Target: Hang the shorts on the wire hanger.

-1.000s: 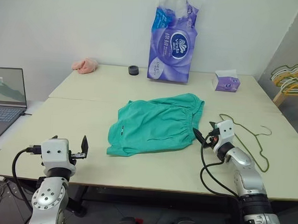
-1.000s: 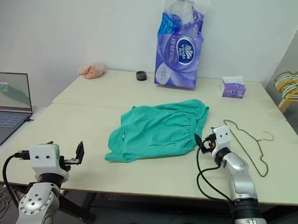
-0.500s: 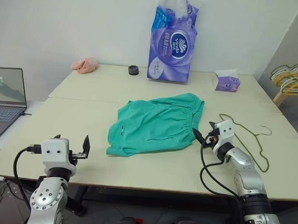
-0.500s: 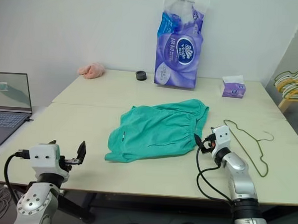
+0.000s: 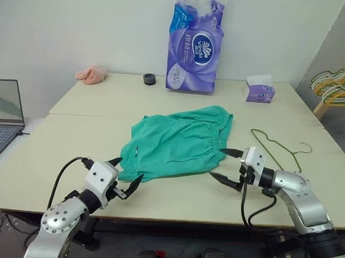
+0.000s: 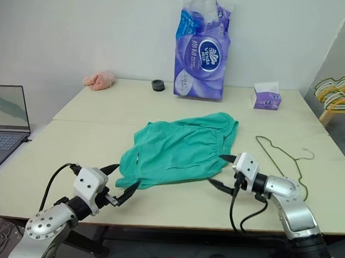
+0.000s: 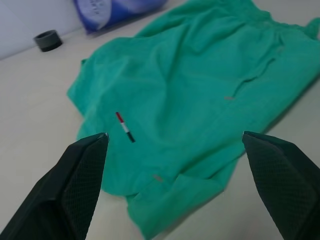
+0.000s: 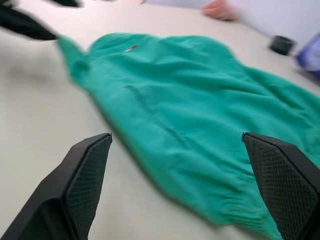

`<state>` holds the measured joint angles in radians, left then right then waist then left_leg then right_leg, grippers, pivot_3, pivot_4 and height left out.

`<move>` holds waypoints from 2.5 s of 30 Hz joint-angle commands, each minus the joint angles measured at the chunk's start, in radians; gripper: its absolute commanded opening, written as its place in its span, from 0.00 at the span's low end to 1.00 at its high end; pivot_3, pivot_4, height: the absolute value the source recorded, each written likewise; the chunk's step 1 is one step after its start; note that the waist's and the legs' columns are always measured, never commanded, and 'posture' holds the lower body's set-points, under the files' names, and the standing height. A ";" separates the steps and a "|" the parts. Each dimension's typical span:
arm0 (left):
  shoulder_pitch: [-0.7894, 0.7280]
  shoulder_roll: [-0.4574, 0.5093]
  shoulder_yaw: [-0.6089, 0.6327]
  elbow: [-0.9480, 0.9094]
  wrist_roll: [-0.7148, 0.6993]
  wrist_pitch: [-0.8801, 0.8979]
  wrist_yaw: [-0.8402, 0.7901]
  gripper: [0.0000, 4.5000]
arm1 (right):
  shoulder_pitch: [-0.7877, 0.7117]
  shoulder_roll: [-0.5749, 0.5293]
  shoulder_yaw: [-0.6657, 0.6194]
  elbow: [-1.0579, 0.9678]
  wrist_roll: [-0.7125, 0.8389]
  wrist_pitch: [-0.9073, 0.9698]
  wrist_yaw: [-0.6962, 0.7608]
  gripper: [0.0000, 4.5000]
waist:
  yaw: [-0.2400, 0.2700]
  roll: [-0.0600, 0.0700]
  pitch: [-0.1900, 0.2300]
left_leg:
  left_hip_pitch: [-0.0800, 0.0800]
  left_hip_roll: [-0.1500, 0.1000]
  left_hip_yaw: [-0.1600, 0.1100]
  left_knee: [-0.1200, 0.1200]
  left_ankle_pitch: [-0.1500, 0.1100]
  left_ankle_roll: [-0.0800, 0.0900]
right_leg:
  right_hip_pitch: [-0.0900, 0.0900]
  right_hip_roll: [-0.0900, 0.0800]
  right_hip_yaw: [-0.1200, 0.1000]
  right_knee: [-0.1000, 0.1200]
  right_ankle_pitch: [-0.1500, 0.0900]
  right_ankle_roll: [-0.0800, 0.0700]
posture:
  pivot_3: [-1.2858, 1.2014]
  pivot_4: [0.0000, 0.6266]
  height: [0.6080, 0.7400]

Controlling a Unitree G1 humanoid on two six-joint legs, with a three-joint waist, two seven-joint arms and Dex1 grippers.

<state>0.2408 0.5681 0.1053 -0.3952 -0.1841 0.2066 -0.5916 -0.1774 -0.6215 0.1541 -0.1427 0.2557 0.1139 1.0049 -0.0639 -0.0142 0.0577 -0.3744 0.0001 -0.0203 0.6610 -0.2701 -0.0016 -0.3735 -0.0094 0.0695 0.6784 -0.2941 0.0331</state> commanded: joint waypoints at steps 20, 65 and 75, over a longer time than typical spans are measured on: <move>-0.183 0.111 -0.129 0.327 0.149 -0.053 -0.115 0.60 | -0.123 -0.037 0.073 0.052 -0.187 -0.163 0.021 1.00 | -0.050 -0.005 0.015 | 0.010 0.003 0.000 0.000 -0.001 -0.002 | 0.004 -0.003 0.000 0.000 0.001 0.002 | 0.46 0.06 1.00; -0.774 0.159 0.041 0.658 0.254 -0.247 0.203 0.00 | -0.975 0.282 0.118 1.148 -0.594 -0.699 -0.704 0.01 | -0.102 -0.008 0.014 | 0.005 0.005 -0.005 0.002 -0.001 -0.005 | 0.003 0.001 -0.003 0.004 0.010 -0.004 | 0.46 0.01 1.00; -0.705 0.415 -0.080 0.522 0.443 -0.613 0.082 0.00 | -0.857 0.196 0.116 0.981 -0.452 -0.872 -0.413 0.01 | -0.163 -0.005 0.011 | -0.018 0.003 -0.003 -0.001 0.000 -0.010 | -0.016 -0.005 -0.004 0.001 0.008 0.001 | 0.44 0.03 1.00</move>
<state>-0.5117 0.9591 0.0482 0.1942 0.2518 -0.3635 -0.4501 -1.0700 -0.4106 0.2600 0.9164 -0.2621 -0.7220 0.4843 -0.2267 -0.0192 0.0683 -0.3924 0.0022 -0.0229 0.6602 -0.2700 -0.0115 -0.3892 -0.0155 0.0660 0.6790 -0.2856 0.0346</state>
